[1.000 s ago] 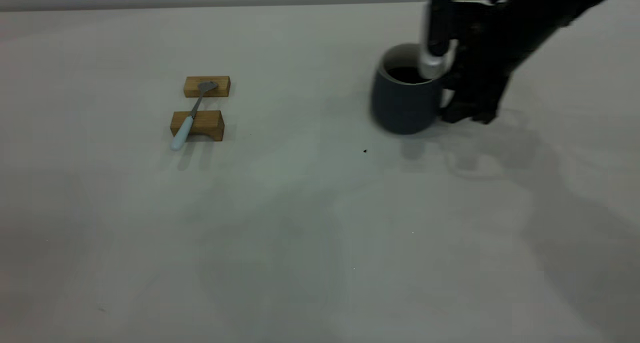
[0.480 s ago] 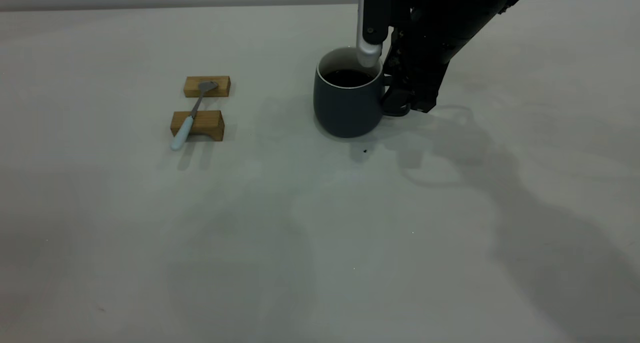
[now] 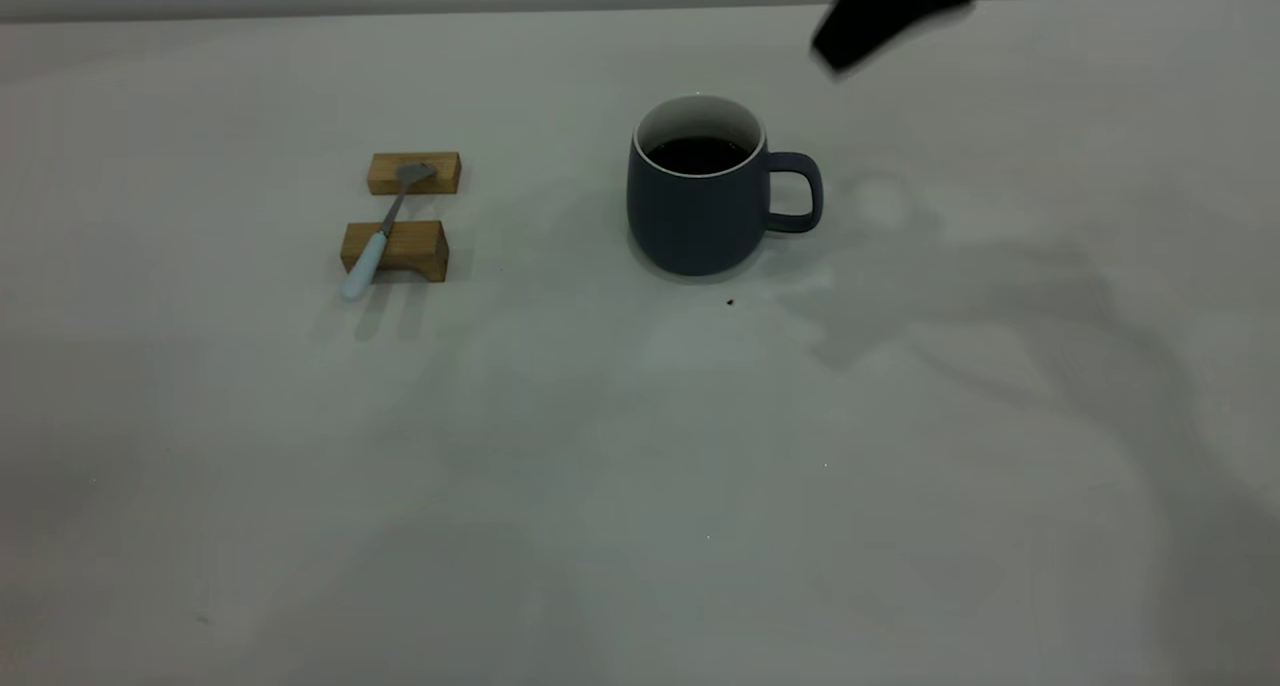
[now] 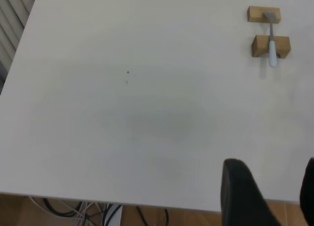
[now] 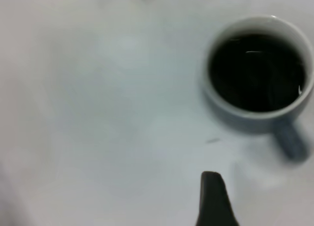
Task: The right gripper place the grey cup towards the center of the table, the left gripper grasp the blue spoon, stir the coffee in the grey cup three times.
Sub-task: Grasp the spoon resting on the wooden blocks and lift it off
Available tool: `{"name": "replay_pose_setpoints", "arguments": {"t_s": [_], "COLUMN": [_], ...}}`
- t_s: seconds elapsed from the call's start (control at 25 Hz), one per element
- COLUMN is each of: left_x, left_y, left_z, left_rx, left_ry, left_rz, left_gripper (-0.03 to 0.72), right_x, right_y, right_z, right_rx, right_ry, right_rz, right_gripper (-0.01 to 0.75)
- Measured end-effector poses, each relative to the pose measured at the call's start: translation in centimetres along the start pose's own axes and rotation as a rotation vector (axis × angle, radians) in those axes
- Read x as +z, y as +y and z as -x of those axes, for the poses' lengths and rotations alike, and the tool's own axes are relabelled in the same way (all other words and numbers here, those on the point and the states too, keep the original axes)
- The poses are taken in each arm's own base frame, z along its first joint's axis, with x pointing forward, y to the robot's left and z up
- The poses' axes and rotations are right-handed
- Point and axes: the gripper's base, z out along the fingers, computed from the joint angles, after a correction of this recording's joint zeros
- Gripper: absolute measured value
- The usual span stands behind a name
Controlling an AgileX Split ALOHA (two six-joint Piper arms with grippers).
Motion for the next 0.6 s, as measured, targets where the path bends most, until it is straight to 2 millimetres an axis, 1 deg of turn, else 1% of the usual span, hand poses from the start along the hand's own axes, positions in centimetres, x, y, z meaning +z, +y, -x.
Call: {"name": "replay_pose_setpoints", "arguments": {"t_s": [0.08, 0.12, 0.16, 0.2, 0.28, 0.4, 0.48, 0.6], "left_x": [0.0, 0.0, 0.0, 0.0, 0.0, 0.0, 0.0, 0.0], "left_y": [0.0, 0.0, 0.0, 0.0, 0.0, 0.0, 0.0, 0.0], "left_z": [0.0, 0.0, 0.0, 0.0, 0.0, 0.0, 0.0, 0.0], "left_rx": [0.0, 0.0, 0.0, 0.0, 0.0, 0.0, 0.0, 0.0], "left_ry": [0.0, 0.0, 0.0, 0.0, 0.0, 0.0, 0.0, 0.0], "left_rz": [0.0, 0.0, 0.0, 0.0, 0.0, 0.0, 0.0, 0.0], "left_gripper": [0.369, 0.369, 0.369, 0.369, 0.369, 0.369, 0.369, 0.369], "right_x": [-3.4, -4.9, -6.1, -7.7, -9.7, -12.1, -13.8, -15.1], "right_y": [1.9, 2.8, 3.5, 4.5, 6.0, 8.2, 9.6, 11.6], "right_z": [-0.4, -0.9, -1.7, -2.7, -5.2, -9.5, -12.0, -15.4], "right_rx": [0.217, 0.287, 0.36, 0.409, 0.471, 0.534, 0.565, 0.616], "right_ry": [0.019, 0.037, 0.071, 0.102, 0.189, 0.313, 0.35, 0.389], "right_rz": [-0.041, -0.07, -0.109, -0.155, -0.234, -0.362, -0.448, -0.511], "right_gripper": [0.537, 0.537, 0.537, 0.537, 0.537, 0.537, 0.537, 0.537]}}
